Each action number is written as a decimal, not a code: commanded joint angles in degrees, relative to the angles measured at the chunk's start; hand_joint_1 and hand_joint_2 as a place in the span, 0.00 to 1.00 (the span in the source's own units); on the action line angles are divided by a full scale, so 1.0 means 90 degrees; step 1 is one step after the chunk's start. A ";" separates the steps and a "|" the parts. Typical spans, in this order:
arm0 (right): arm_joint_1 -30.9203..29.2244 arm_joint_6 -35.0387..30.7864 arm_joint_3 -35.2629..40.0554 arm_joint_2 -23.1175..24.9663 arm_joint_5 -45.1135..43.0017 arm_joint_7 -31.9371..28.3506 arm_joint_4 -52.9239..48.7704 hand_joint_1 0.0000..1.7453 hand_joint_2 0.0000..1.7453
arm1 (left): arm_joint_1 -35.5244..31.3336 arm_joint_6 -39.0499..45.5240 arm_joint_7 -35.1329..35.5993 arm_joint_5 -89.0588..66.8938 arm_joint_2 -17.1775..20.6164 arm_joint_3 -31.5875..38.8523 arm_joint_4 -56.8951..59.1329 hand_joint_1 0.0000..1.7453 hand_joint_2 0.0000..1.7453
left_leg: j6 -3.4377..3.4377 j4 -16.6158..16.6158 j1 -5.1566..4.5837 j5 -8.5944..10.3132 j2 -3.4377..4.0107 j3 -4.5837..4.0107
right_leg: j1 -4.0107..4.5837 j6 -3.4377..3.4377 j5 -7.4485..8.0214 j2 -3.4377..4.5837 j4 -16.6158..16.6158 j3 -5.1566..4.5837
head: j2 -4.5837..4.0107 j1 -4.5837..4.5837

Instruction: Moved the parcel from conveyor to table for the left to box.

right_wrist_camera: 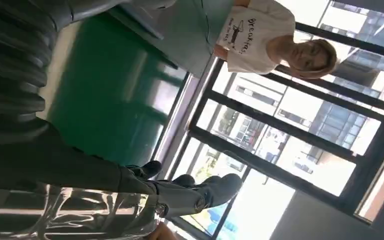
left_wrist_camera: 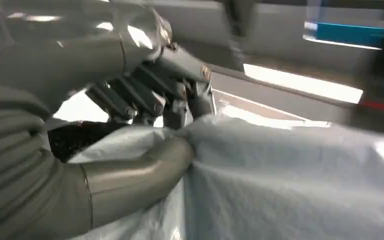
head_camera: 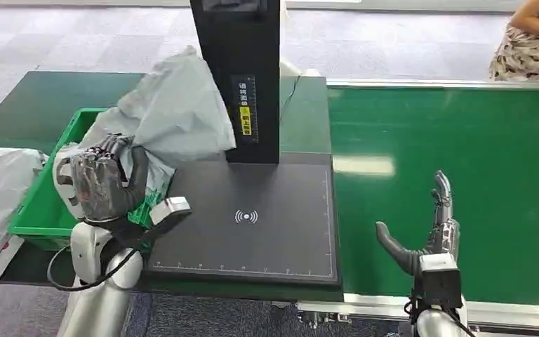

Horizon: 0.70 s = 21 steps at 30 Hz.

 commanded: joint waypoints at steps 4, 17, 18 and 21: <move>-0.0415 0.0209 -0.0077 0.0143 0.0114 0.0141 0.0502 0.00 1.00 | -0.1689 -0.1054 0.2025 -0.0678 0.1140 0.1243 0.3236 1.00 1.00 | -0.0013 -0.0019 0.0002 0.0012 0.0005 0.0026 | 0.0002 -0.0015 0.0013 0.0008 -0.0007 0.0019 | 0.0000 -0.0003; -0.0424 0.0257 0.0095 0.0074 0.0130 0.0155 0.0657 0.00 1.00 | -0.2798 -0.1059 0.1855 0.0025 0.1894 0.1206 0.5639 0.00 1.00 | -0.0017 -0.0012 0.0011 0.0012 0.0004 0.0018 | 0.0012 -0.0014 0.0010 0.0010 -0.0002 0.0013 | 0.0000 -0.0002; -0.0418 0.0255 0.0090 0.0075 0.0131 0.0155 0.0658 0.00 1.00 | -0.2780 -0.1041 0.1808 0.0066 0.1876 0.1172 0.5611 0.00 1.00 | -0.0016 -0.0006 0.0007 0.0010 0.0001 0.0012 | 0.0008 -0.0013 0.0006 0.0007 0.0006 0.0005 | 0.0000 -0.0005; -0.0386 0.0247 0.0064 0.0086 0.0126 0.0155 0.0649 0.00 1.00 | -0.2619 -0.0922 0.1709 0.0207 0.1834 0.1037 0.5354 0.00 1.00 | -0.0015 -0.0006 0.0006 0.0011 0.0000 0.0008 | 0.0008 -0.0012 0.0007 0.0005 0.0005 0.0003 | 0.0000 -0.0002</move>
